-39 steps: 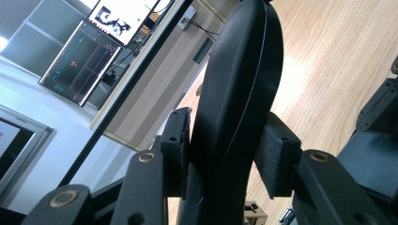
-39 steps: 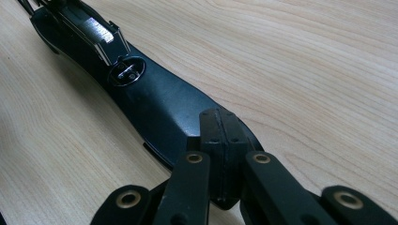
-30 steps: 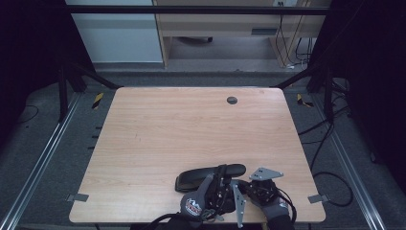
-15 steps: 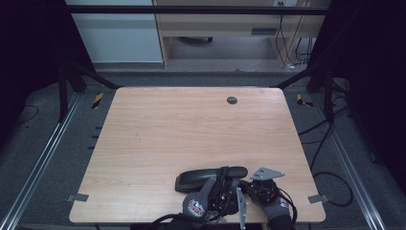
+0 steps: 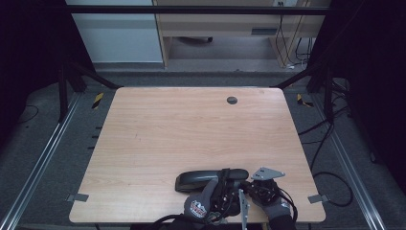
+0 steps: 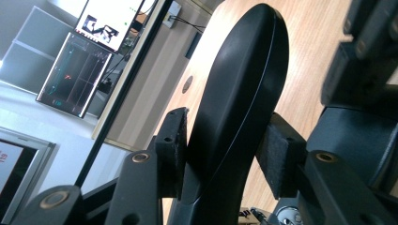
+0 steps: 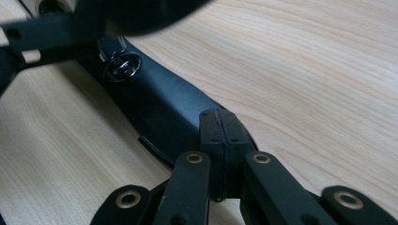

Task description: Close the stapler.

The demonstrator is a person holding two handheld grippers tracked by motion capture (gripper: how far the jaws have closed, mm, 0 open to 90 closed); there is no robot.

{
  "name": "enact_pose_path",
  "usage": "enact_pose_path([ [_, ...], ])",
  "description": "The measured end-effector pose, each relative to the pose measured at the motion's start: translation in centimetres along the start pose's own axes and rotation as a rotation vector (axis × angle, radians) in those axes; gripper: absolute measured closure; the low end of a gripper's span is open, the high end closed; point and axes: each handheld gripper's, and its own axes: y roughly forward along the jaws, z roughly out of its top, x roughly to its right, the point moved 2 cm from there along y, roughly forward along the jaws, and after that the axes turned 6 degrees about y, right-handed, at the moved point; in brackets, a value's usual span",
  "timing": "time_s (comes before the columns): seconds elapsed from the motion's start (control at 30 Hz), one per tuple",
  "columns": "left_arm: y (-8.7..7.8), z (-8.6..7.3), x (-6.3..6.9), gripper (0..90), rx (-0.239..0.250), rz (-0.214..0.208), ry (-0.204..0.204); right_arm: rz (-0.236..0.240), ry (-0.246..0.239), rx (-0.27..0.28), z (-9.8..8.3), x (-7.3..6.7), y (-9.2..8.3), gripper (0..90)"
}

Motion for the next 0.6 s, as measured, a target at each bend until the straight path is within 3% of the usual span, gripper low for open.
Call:
enact_pose_path([
  [0.33,0.1,0.0,0.1,47.4,-0.008,-0.007,0.019,-0.031,0.023,0.027,0.0,0.7,-0.6,89.4],
  [0.6,-1.0,0.3,-0.5,42.2,0.015,-0.063,0.006,-0.040,0.034,0.039,0.1,0.9,-0.8,90.0],
])
